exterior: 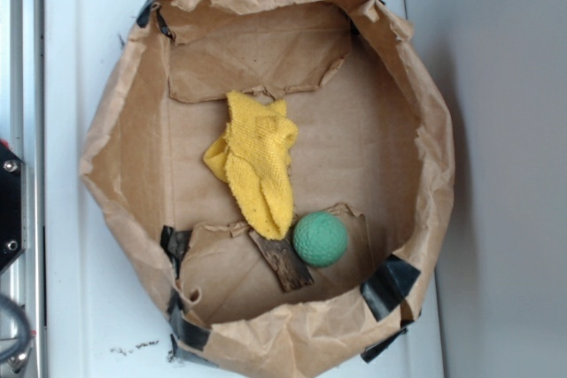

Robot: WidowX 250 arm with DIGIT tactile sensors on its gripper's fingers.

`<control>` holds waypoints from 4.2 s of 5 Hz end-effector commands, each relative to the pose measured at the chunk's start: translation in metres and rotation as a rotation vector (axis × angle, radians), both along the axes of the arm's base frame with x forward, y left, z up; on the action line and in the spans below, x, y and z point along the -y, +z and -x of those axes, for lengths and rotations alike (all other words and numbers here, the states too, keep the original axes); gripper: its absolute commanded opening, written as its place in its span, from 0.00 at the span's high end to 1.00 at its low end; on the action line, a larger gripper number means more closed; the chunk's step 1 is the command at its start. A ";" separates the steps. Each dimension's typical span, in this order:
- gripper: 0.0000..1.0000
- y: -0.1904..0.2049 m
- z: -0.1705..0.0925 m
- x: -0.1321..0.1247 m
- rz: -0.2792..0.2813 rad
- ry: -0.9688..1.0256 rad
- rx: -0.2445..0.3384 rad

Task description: Grab the green ball.

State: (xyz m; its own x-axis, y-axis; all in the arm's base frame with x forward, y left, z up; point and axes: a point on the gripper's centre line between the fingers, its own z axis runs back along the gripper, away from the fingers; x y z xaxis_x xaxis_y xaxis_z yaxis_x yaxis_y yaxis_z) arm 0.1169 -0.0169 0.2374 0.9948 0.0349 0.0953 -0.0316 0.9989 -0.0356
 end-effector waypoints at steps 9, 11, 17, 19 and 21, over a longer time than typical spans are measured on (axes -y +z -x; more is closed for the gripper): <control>0.00 -0.120 -0.159 -0.026 -0.080 -0.041 -0.009; 0.00 -0.148 -0.171 0.014 0.004 -0.209 0.073; 0.00 -0.200 -0.142 0.040 0.124 -0.212 0.131; 0.00 -0.103 -0.193 -0.027 0.238 -0.233 0.136; 0.00 -0.068 -0.194 -0.019 0.244 -0.256 0.141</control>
State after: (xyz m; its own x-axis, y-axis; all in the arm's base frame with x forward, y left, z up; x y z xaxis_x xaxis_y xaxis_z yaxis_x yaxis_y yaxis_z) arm 0.3113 0.0059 0.1510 0.9695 -0.1554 0.1894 0.2056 0.9363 -0.2845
